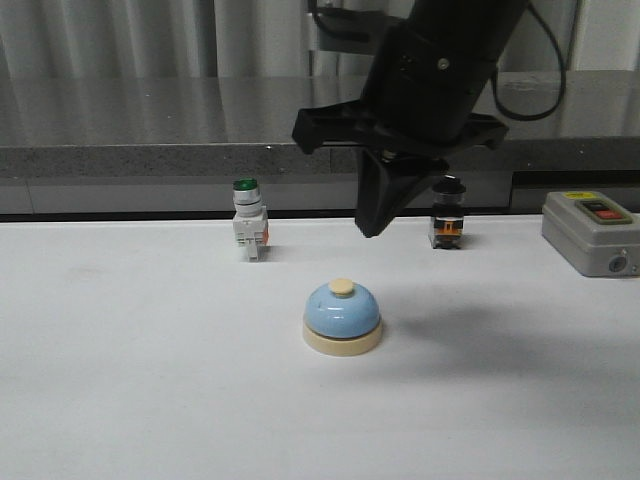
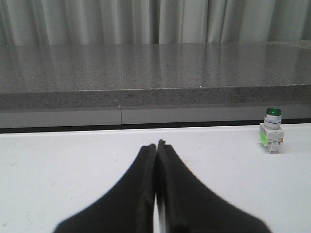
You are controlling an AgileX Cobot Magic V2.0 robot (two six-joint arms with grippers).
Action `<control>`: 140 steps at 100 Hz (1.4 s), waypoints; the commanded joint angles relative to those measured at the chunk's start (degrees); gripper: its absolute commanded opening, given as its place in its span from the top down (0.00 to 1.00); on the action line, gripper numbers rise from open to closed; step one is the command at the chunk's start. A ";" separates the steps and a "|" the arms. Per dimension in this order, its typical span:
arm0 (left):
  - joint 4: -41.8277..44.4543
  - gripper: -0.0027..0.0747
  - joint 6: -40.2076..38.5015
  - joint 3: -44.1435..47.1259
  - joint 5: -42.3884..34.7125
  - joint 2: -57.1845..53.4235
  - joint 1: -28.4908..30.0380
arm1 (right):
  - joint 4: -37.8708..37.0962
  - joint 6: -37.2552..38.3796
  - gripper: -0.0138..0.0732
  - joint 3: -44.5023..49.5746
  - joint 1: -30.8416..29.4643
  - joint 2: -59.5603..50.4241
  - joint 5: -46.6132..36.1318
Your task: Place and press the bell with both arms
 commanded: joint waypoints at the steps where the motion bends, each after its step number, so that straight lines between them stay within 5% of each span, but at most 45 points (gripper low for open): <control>1: -0.32 0.99 -0.49 2.45 -4.94 -1.59 0.23 | 0.68 -0.60 0.91 -3.19 0.62 -0.77 -0.49; 80: -0.32 0.99 -0.49 2.45 -4.94 -1.59 0.23 | 0.68 -0.60 0.91 -5.09 1.86 7.57 1.75; 140: -0.32 0.99 -0.49 2.45 -4.94 -1.59 0.23 | -1.81 -0.07 0.91 -8.81 0.94 -6.73 5.71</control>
